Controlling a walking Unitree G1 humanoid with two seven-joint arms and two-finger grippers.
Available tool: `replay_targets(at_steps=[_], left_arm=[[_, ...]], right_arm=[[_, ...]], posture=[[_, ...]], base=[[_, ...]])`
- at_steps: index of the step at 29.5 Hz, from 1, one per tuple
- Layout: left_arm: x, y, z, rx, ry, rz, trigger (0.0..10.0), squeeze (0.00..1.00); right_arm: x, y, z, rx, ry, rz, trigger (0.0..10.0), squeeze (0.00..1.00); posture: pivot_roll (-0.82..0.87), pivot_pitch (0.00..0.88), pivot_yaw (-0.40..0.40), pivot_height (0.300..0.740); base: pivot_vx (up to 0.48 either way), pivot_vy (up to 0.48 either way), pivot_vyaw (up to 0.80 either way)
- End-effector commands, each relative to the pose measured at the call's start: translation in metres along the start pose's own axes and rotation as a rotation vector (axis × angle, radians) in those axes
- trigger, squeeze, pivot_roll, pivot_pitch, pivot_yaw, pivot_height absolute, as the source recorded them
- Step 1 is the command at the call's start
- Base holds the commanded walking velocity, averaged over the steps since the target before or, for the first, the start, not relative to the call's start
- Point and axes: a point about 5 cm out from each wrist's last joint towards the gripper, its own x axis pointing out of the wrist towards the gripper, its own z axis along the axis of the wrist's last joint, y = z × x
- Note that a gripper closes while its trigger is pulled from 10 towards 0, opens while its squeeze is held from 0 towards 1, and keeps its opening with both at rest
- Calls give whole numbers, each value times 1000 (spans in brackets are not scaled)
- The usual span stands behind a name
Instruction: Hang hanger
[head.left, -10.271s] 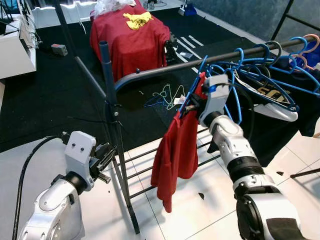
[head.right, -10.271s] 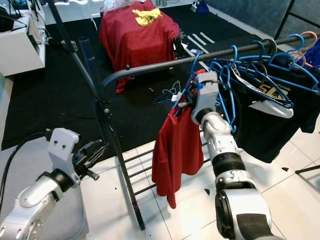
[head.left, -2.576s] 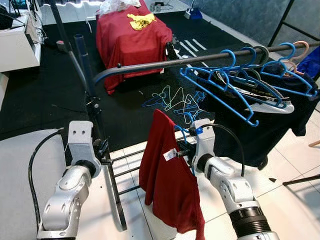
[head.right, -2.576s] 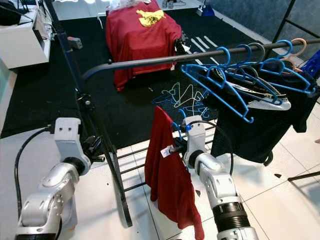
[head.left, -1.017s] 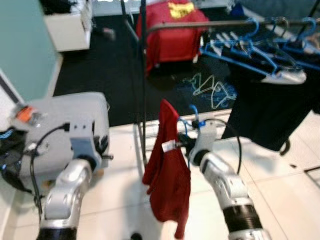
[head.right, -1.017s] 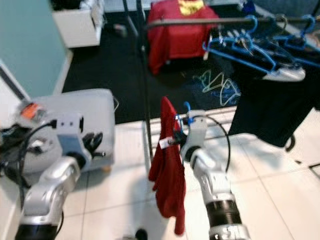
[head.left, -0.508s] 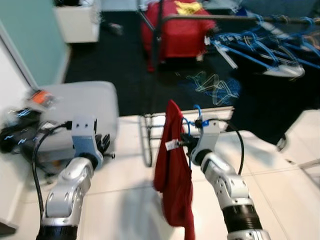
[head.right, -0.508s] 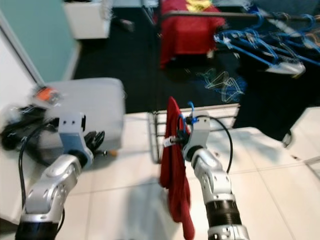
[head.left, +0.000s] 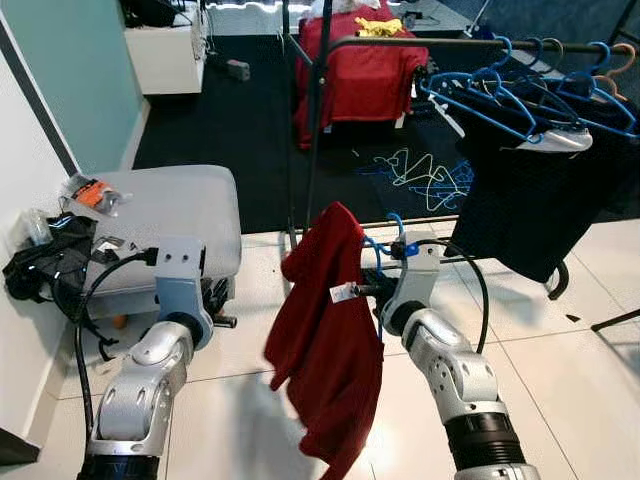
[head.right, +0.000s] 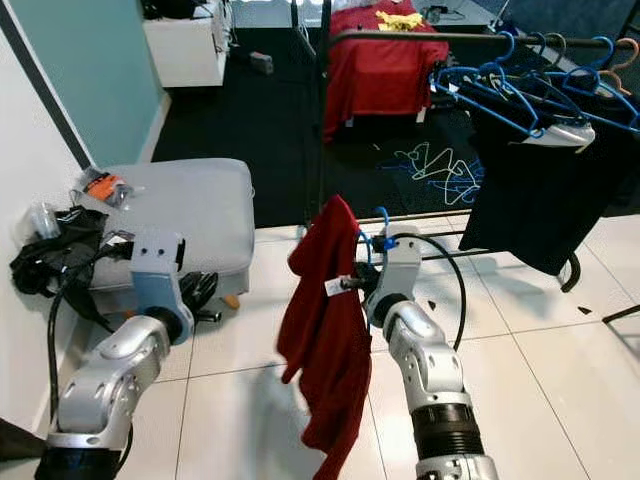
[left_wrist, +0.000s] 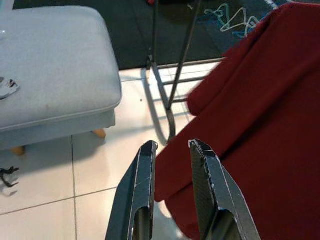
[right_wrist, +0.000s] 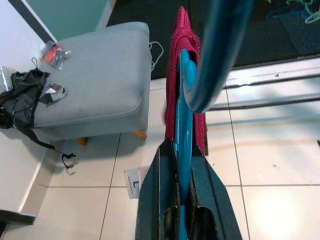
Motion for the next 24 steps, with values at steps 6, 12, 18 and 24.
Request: replay_targets(at_steps=[6,12,18,24], left_arm=[[0,8,-1,36,29,37,10000,0],[-1,3,-1,50,35,34,10000,0],[-1,1,-2,40,44,35,10000,0],[0,2,-1,39,50,40,10000,0]], right_arm=[[0,4,3,3,-16,37,10000,0],[1,5,3,0,-12,38,10000,0],[0,5,1,-4,-7,37,10000,0],[-1,4,1,-5,-7,34,10000,0]], posture=[[39,94,0,740],[41,97,-7,740],[42,101,-7,740],[42,101,-7,740]], base=[[0,0,0],[0,-376,0],[0,-480,0],[0,-480,0]])
